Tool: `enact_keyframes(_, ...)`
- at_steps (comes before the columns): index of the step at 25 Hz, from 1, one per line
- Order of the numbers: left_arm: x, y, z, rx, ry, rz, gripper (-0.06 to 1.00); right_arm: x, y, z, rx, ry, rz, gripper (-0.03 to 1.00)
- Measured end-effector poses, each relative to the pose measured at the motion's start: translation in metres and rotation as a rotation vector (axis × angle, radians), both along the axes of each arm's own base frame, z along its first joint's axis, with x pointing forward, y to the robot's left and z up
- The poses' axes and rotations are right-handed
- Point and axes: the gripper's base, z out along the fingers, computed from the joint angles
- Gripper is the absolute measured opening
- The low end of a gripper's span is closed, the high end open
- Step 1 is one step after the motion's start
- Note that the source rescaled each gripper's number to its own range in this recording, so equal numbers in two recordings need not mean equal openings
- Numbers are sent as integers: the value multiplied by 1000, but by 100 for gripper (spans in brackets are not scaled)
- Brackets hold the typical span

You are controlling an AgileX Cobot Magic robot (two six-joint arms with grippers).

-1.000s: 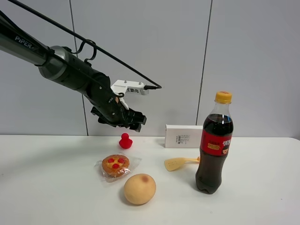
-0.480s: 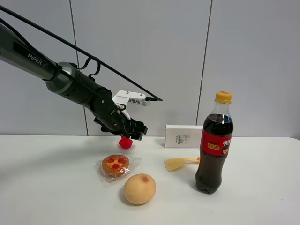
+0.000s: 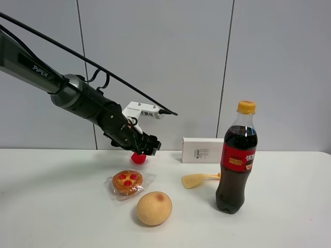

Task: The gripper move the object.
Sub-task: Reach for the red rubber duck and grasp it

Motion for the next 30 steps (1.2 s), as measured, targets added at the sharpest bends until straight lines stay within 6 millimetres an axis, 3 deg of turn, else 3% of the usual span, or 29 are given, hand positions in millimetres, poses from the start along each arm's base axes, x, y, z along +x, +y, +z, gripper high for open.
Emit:
enact_keyframes(12,5,-1,-21,0,3,-3,96,0,0,0,0,0,0,100)
enact_keyframes(30,13,6,-25,44,-8,-21,96,0,0,0,0,0,0,100)
